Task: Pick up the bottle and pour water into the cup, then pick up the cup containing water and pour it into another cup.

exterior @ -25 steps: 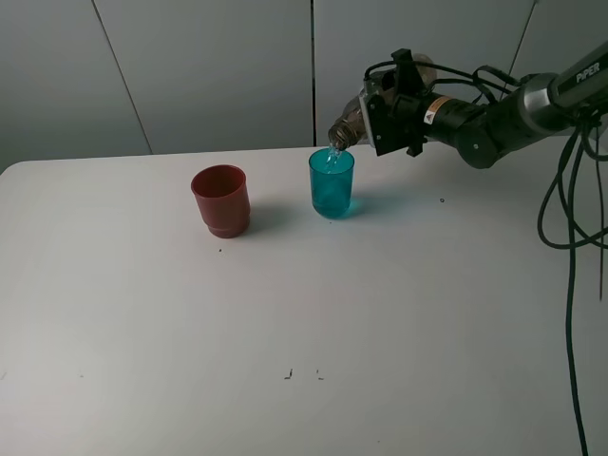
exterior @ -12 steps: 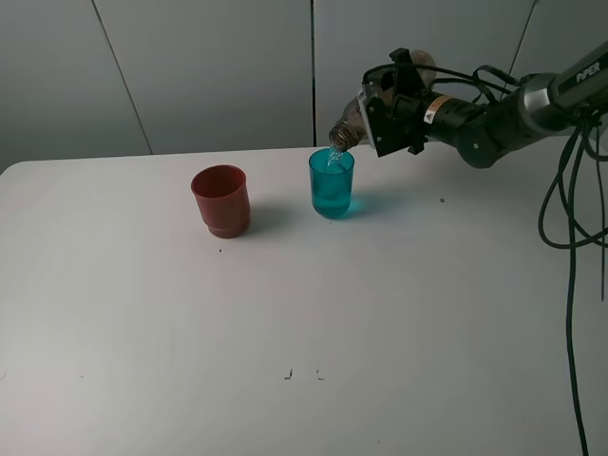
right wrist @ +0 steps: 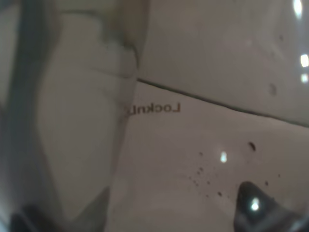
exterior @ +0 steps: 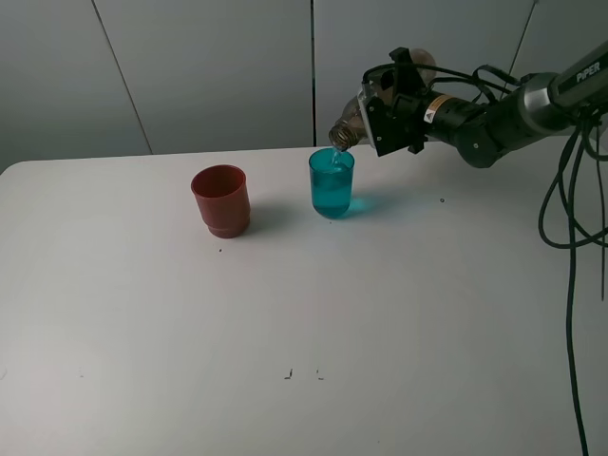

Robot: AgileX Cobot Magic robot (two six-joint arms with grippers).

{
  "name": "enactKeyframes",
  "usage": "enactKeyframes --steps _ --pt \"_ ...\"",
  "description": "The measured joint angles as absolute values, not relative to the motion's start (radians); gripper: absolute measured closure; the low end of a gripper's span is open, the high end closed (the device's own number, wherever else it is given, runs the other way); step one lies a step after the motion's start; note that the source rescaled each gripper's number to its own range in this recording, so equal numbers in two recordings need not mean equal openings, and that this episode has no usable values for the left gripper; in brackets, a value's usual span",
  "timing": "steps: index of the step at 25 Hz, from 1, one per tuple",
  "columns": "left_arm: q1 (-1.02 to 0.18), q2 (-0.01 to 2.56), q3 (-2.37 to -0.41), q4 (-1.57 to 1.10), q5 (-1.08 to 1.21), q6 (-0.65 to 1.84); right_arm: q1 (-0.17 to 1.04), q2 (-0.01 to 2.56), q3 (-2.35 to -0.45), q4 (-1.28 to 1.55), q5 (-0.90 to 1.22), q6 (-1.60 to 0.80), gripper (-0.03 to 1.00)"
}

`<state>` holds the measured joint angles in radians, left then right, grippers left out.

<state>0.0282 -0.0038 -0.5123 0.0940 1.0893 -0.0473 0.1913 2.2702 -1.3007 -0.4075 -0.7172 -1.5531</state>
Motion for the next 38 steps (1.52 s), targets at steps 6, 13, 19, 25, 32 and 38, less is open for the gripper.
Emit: enactKeyframes --steps 6,13,19,25,32,38 --pt "0.028 -0.004 -0.512 0.094 1.089 -0.047 0.191 2.27 -1.302 -0.42 -0.711 -1.473 0.97" --pt "0.028 -0.004 -0.512 0.094 1.089 -0.047 0.191 2.27 -1.302 -0.461 -0.692 -1.359 0.97" --pt "0.028 -0.004 -0.512 0.094 1.089 -0.045 0.191 2.27 -1.3 -0.463 -0.692 -1.173 0.97" --pt "0.028 -0.004 -0.512 0.094 1.089 -0.045 0.191 2.236 -1.3 -0.463 -0.681 -0.809 0.97" --pt "0.028 -0.004 -0.512 0.094 1.089 -0.045 0.191 2.18 -1.3 -0.463 -0.629 -0.424 0.97" --pt "0.028 -0.004 -0.512 0.094 1.089 -0.045 0.191 2.108 -1.25 -0.457 -0.608 -0.063 0.97"
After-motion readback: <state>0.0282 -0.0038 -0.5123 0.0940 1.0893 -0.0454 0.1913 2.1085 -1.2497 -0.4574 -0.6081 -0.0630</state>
